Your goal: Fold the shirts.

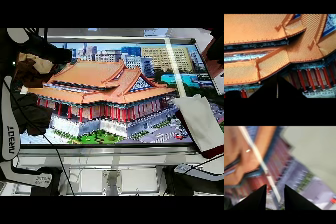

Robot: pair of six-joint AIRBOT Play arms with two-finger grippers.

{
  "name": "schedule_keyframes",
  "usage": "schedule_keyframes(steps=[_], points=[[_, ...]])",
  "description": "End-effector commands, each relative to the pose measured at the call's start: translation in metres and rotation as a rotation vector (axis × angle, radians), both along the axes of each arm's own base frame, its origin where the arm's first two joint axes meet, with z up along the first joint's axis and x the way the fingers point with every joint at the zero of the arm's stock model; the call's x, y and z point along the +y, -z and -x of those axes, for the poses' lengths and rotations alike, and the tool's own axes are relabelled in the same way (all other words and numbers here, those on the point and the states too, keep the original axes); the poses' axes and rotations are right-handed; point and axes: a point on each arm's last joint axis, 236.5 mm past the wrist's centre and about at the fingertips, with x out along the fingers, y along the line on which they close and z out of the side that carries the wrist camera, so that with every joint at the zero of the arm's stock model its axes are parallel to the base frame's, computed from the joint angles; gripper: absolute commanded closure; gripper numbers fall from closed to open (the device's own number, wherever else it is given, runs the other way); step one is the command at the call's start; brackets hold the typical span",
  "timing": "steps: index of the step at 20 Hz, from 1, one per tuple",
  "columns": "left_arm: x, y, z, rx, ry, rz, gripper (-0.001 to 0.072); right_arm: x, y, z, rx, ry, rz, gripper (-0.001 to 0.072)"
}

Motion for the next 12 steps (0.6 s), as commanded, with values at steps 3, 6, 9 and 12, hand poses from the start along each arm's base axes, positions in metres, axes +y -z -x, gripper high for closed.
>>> schedule_keyframes(steps=[3,6,9,12], points=[[0.005,0.015,0.021,0.111,-0.002,-0.026,0.0685,0.157,-0.002,-0.081,-0.202,-0.423,0.195,0.0436],[0.015,0.027,0.040,0.202,0.004,-0.076,0.0685,0.213,0.015,-0.109,-0.250,-0.521,0.443,0.0436],[0.017,0.030,0.046,0.229,0.007,-0.088,0.0686,0.230,0.026,-0.119,-0.269,-0.580,0.650,0.0436],[0.016,0.030,0.044,0.220,0.005,-0.085,0.0686,0.215,0.039,-0.114,-0.225,-0.672,0.852,0.0437]])
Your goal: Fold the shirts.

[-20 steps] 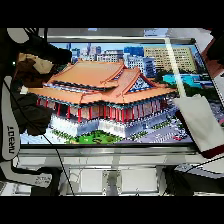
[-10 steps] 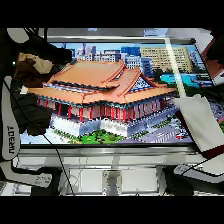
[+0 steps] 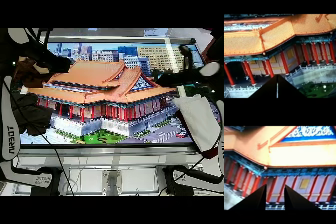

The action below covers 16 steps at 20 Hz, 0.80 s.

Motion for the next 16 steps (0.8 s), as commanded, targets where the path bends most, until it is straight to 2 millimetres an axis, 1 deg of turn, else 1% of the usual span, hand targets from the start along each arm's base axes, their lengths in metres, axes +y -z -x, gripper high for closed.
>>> schedule_keyframes(steps=[1,4,9,16], points=[[0.0020,0.0021,0.0034,0.017,0.001,-0.009,0.0686,-0.0139,0.0076,-0.0086,-0.067,-0.060,0.276,0.0437],[0.0000,-0.0011,-0.0030,-0.013,-0.003,0.002,0.0686,-0.0167,0.0075,-0.0095,-0.072,-0.059,0.289,0.0437],[-0.0001,0.0009,0.0018,0.008,0.006,-0.002,0.0686,-0.0165,0.0075,-0.0095,-0.072,-0.059,0.289,0.0437],[-0.0010,-0.0020,-0.0044,-0.021,0.004,0.004,0.0686,-0.0164,0.0075,-0.0095,-0.072,-0.059,0.289,0.0437]])
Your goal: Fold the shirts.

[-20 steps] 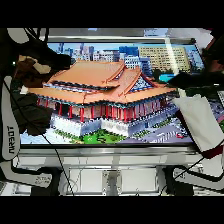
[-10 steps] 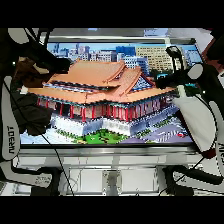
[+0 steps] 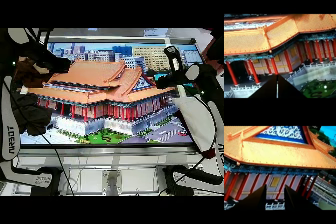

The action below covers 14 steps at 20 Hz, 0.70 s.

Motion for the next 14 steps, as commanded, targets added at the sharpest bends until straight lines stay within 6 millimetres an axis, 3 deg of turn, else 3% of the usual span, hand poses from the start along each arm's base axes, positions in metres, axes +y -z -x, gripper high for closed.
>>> schedule_keyframes(steps=[1,3,5,6,7,9,10,14], points=[[0.000,-0.001,-0.003,-0.013,-0.002,0.001,0.0686,-0.001,-0.001,0.000,-0.003,0.000,0.004,0.0437],[0.005,0.000,-0.005,-0.030,0.021,-0.033,0.0685,0.000,-0.001,0.000,-0.003,0.000,0.004,0.0437],[0.039,0.001,-0.016,-0.075,-0.002,-0.183,0.0678,0.000,-0.001,0.000,-0.003,0.000,0.004,0.0437],[0.074,-0.003,-0.027,-0.116,-0.071,-0.314,0.0626,-0.001,-0.001,0.000,-0.003,0.000,0.004,0.0437],[0.109,-0.012,-0.035,-0.154,-0.158,-0.428,0.0517,-0.001,-0.001,0.000,-0.003,0.000,0.004,0.0437],[0.169,-0.019,-0.040,-0.181,-0.369,-0.482,0.0130,0.000,-0.001,0.000,-0.003,0.000,0.004,0.0437],[0.194,-0.012,-0.036,-0.148,-0.455,-0.465,0.0069,-0.001,-0.001,0.000,-0.003,0.000,0.004,0.0437],[0.297,0.054,0.017,0.096,-0.756,-0.422,0.0069,0.001,-0.002,-0.002,-0.013,0.001,-0.006,0.0437]])
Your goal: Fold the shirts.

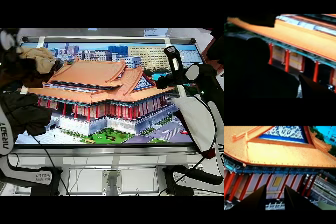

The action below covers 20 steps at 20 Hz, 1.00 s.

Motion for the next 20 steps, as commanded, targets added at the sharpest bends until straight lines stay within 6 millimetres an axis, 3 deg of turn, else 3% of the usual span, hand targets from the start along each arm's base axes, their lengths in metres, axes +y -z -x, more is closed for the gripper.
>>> schedule_keyframes(steps=[1,4,7,10,13,19,20], points=[[0.086,0.052,0.046,0.093,-0.294,0.058,0.0068,0.003,-0.004,-0.004,-0.024,0.002,-0.019,0.0437],[0.123,0.103,0.069,0.150,-0.393,0.135,0.0068,0.009,-0.015,-0.017,-0.092,0.012,-0.055,0.0437],[0.145,0.136,0.070,0.145,-0.472,0.193,0.0069,0.019,-0.023,-0.023,-0.120,0.019,-0.118,0.0437],[0.145,0.165,0.067,0.144,-0.552,0.302,0.0069,0.026,-0.023,-0.020,-0.106,0.018,-0.153,0.0436],[0.129,0.196,0.072,0.189,-0.653,0.479,0.0068,0.028,-0.019,-0.015,-0.077,0.015,-0.159,0.0434],[0.139,0.213,0.046,0.073,-0.715,0.559,0.0069,0.040,-0.021,-0.012,-0.061,0.012,-0.220,0.0435],[0.137,0.215,0.040,0.059,-0.707,0.576,0.0118,0.041,-0.021,-0.012,-0.061,0.012,-0.227,0.0435]])
